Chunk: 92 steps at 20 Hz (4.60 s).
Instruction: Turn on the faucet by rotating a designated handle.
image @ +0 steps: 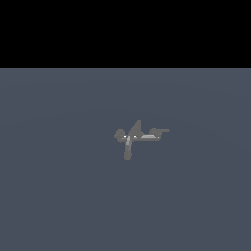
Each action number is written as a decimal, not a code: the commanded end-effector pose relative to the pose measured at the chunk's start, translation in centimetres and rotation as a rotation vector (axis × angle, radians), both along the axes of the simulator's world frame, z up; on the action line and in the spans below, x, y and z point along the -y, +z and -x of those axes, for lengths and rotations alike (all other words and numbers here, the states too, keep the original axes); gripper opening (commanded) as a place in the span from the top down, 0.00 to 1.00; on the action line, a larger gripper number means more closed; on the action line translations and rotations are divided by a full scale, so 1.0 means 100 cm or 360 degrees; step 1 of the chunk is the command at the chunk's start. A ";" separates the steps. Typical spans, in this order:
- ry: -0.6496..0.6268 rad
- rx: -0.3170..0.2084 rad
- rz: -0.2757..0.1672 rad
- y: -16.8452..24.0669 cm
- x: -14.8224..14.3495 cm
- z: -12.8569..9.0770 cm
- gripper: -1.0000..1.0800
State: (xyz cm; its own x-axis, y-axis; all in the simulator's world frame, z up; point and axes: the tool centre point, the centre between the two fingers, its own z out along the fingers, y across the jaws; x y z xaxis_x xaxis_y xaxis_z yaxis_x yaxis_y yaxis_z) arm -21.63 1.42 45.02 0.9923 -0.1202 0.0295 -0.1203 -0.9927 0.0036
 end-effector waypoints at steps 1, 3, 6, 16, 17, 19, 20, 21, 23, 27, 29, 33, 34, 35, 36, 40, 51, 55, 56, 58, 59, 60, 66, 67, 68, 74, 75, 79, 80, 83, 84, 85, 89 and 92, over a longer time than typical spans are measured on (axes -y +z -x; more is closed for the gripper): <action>-0.0083 -0.0002 -0.0003 -0.014 -0.003 -0.012 1.00; -0.0158 -0.0003 -0.0005 -0.027 -0.004 -0.024 1.00; -0.0279 -0.0004 -0.0008 -0.048 -0.006 -0.042 1.00; -0.0685 -0.0010 -0.0019 -0.118 -0.002 -0.106 1.00; -0.0724 -0.0010 -0.0020 -0.124 -0.001 -0.112 1.00; -0.0800 -0.0011 -0.0022 -0.137 0.002 -0.123 1.00; -0.0838 -0.0012 -0.0023 -0.144 0.004 -0.129 1.00; -0.0876 -0.0012 -0.0024 -0.150 0.005 -0.135 1.00; -0.0952 -0.0013 -0.0026 -0.163 0.009 -0.146 1.00; -0.1104 -0.0015 -0.0028 -0.189 0.019 -0.168 1.00; -0.1180 -0.0016 -0.0029 -0.202 0.025 -0.179 1.00; -0.1336 -0.0018 -0.0030 -0.229 0.038 -0.200 1.00; -0.1376 -0.0018 -0.0031 -0.236 0.042 -0.205 1.00; -0.1416 -0.0019 -0.0031 -0.243 0.046 -0.210 1.00; -0.1456 -0.0019 -0.0031 -0.249 0.050 -0.215 1.00; -0.1620 -0.0020 -0.0031 -0.277 0.068 -0.234 1.00; -0.2063 -0.0024 -0.0033 -0.351 0.126 -0.275 1.00; -0.2176 -0.0025 -0.0036 -0.369 0.142 -0.283 1.00; -0.2199 -0.0026 -0.0037 -0.373 0.146 -0.284 1.00; -0.2239 -0.0026 -0.0038 -0.379 0.151 -0.287 1.00; -0.2255 -0.0027 -0.0039 -0.382 0.154 -0.288 1.00; -0.2269 -0.0027 -0.0039 -0.384 0.156 -0.289 1.00; -0.2306 -0.0029 -0.0042 -0.390 0.162 -0.291 1.00; -0.2306 -0.0029 -0.0042 -0.390 0.162 -0.291 1.00; -0.2306 -0.0029 -0.0042 -0.390 0.162 -0.291 1.00; -0.2305 -0.0029 -0.0041 -0.390 0.171 -0.278 1.00; -0.2305 -0.0029 -0.0041 -0.390 0.174 -0.275 1.00; -0.2306 -0.0029 -0.0042 -0.389 0.182 -0.265 1.00; -0.2302 -0.0027 -0.0045 -0.389 0.178 -0.269 1.00; -0.2303 -0.0028 -0.0045 -0.389 0.178 -0.260 1.00; -0.2303 -0.0028 -0.0045 -0.389 0.178 -0.257 1.00; -0.2303 -0.0028 -0.0045 -0.389 0.178 -0.254 1.00; -0.2305 -0.0029 -0.0044 -0.389 0.179 -0.242 1.00; -0.2306 -0.0029 -0.0043 -0.389 0.180 -0.232 1.00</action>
